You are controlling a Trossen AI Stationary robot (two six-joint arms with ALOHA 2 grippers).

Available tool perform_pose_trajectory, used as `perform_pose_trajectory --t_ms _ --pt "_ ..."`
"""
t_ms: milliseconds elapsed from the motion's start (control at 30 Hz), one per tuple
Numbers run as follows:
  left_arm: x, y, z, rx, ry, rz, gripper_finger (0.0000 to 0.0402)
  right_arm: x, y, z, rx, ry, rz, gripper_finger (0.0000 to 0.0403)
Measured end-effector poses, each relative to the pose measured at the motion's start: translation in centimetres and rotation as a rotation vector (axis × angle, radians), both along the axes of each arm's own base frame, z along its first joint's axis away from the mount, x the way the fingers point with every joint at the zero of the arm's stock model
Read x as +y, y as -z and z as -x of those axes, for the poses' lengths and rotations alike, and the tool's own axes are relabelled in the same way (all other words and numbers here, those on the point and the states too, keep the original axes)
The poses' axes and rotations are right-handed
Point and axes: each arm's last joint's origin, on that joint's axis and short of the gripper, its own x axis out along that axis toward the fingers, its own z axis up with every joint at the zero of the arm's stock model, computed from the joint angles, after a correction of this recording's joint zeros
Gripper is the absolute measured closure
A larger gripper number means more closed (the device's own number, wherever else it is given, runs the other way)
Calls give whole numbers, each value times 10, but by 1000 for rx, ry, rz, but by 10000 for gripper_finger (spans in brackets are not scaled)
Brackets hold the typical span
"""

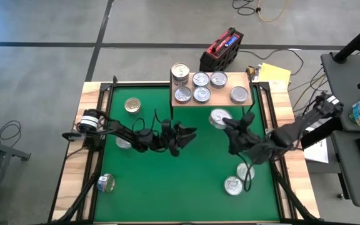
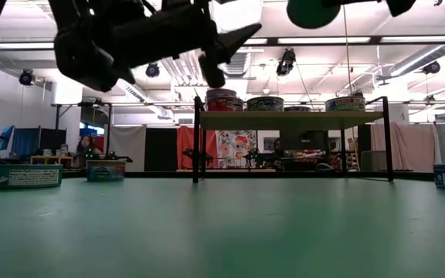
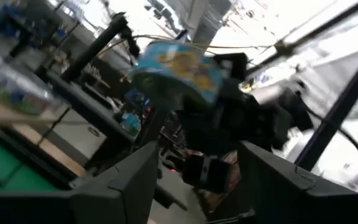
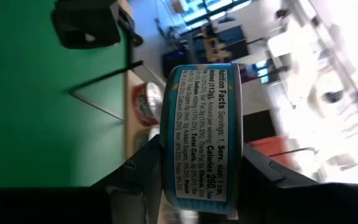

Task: Stack canned seafood by type on shelf
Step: Put the yellow/blue tuna can on the shelf

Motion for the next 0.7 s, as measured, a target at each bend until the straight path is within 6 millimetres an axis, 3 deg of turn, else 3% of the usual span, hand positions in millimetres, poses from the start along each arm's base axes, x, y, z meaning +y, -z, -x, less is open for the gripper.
perform_pose_trajectory --t_ms 233,433,700 --pt "-15 -2 16 100 -58 -249 199 -18 3 16 -68 -20 -221 268" --pt "-25 0 34 336 -198 -344 199 -23 22 16 -28 19 -215 267" --pt "-37 -8 65 543 -355 -423 199 -29 44 -1 58 94 -161 266"
